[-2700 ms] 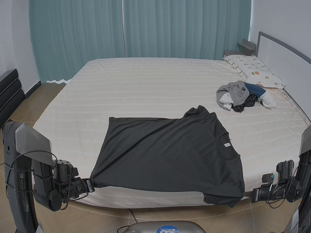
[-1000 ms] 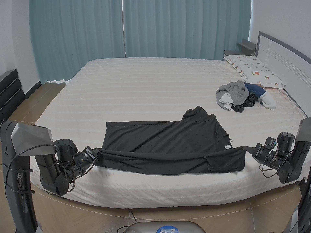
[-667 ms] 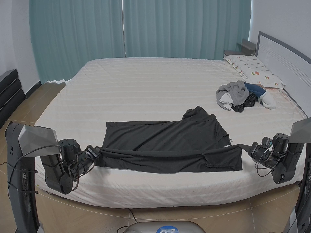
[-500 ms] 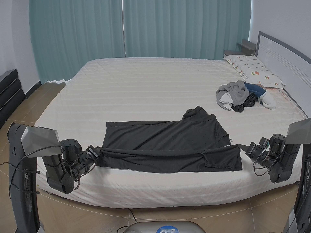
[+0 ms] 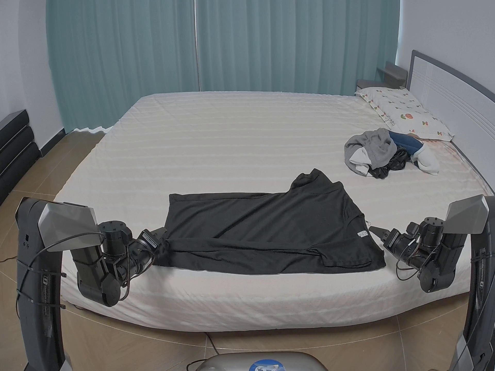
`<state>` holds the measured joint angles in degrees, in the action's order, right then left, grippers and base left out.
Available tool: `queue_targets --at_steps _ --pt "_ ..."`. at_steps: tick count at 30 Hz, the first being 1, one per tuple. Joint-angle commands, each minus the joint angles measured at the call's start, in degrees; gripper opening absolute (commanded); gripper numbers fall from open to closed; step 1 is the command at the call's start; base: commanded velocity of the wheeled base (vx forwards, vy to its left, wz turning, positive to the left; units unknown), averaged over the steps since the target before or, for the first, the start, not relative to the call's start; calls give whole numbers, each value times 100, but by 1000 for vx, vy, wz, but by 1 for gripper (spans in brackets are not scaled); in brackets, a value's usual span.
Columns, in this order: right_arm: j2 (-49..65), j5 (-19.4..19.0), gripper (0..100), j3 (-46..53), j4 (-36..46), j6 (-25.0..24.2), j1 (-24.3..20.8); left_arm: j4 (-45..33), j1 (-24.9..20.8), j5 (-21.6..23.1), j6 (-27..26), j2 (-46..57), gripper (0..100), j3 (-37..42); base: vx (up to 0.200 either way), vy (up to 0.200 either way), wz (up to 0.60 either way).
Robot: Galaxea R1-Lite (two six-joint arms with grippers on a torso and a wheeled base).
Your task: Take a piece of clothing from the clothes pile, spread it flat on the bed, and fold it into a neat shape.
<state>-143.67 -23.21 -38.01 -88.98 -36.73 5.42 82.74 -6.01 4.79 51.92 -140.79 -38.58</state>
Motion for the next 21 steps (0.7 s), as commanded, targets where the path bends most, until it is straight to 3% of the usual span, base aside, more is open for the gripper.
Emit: queue_targets --at_steps 1,8,15,17,21 --pt "-30 10 100 13 -76 -45 2 14 21 -4 38 8 100 -35 0 0 0" --pt "295 335 100 215 -67 -678 38 14 65 -57 55 227 100 97 0 0 0" --pt "1165 308 100 997 -58 -1803 2 14 153 -13 451 1027 100 756 0 0 0" --pt "1253 326 100 1076 -58 -1873 -33 6 144 66 521 1212 100 896 0 0 0" --pt "1280 317 100 1235 -58 -1873 -121 -12 144 259 521 1194 100 976 200 0 0"
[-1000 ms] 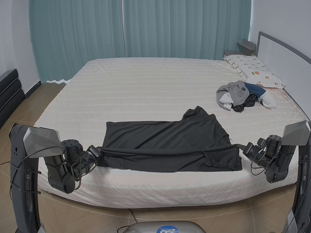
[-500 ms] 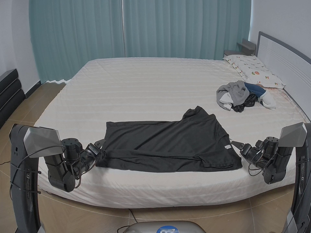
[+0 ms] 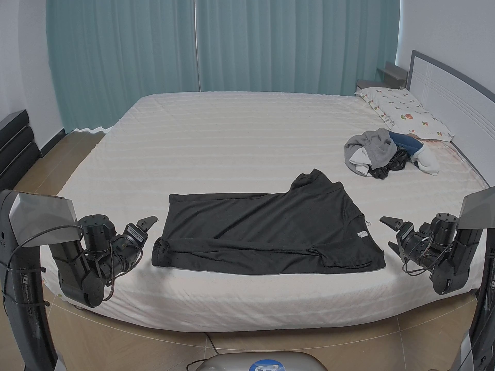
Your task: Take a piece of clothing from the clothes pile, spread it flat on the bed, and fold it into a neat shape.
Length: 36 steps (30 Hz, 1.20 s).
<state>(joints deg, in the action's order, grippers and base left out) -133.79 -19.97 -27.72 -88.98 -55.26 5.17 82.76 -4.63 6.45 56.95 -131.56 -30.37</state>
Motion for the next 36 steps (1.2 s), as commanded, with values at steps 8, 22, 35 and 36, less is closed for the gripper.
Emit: queue_targets --at_steps 8,22,35,36 --pt "240 28 100 329 -49 6 -288 -41 -73 383 17 210 100 215 200 0 0" --pt "213 90 100 373 -58 130 -411 -656 -451 -47 -1037 298 100 725 43 0 0" --pt "81 72 100 452 -58 437 -411 -1430 -873 -742 -1055 201 100 294 0 0 0" --pt "46 72 100 452 -58 463 -420 -1430 -873 -759 -1046 131 100 233 0 0 0"
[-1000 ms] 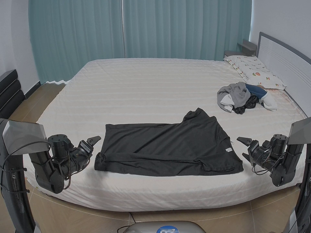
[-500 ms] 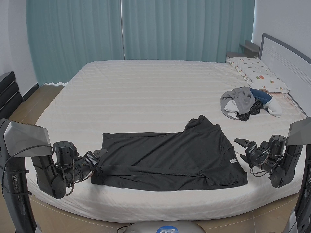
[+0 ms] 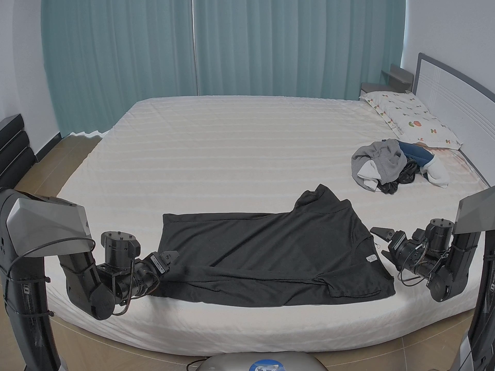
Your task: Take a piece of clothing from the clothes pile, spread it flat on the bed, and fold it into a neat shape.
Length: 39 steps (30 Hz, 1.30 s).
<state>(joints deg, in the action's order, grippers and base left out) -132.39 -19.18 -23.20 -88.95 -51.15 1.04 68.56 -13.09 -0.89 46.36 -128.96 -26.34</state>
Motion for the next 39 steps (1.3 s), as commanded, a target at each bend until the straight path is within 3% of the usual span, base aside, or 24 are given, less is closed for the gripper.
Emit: queue_targets --at_steps 1,20,21,31,39 --pt "-129 2 100 -9 -61 79 -7 -9 -27 -60 13 -173 100 -213 0 0 0" --pt "-129 19 100 -9 -61 193 -68 -493 -18 -474 5 -419 100 -626 0 0 0" --pt "-129 19 100 -9 -61 185 -68 -493 -18 -474 5 -428 0 -626 0 0 0" --pt "-129 19 100 -9 -61 193 -77 -493 237 -491 57 -472 0 -890 0 0 0" --pt "-138 19 100 -27 -61 202 -77 -598 518 -491 400 -876 0 -1435 0 0 0"
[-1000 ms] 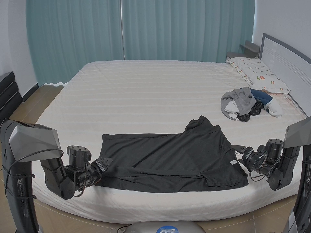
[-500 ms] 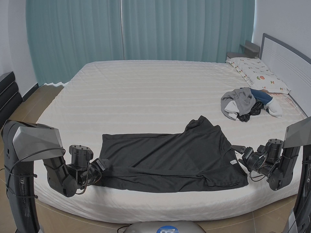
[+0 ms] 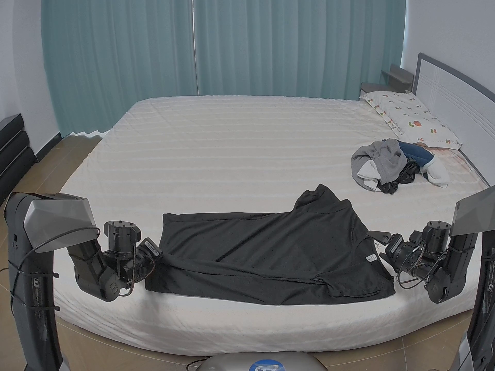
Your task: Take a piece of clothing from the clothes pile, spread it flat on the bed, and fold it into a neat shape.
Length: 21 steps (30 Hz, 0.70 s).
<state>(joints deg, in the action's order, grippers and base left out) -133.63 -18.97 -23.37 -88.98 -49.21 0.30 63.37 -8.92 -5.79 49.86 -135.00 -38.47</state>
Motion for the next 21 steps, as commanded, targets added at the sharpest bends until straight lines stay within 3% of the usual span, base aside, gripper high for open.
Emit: queue_targets --at_steps 1,12,19,21 --pt "-14 -2 100 -10 -58 8 -4 -132 101 -1 50 -290 0 -257 0 0 0" --pt "-40 -10 100 -10 -49 70 -13 -255 66 17 85 -229 0 -292 0 0 0" --pt "-137 -19 100 -62 -32 193 22 -281 84 96 244 343 0 -2 0 0 0" --pt "-312 -19 100 -80 -23 509 13 -281 75 96 270 510 0 112 0 0 0"
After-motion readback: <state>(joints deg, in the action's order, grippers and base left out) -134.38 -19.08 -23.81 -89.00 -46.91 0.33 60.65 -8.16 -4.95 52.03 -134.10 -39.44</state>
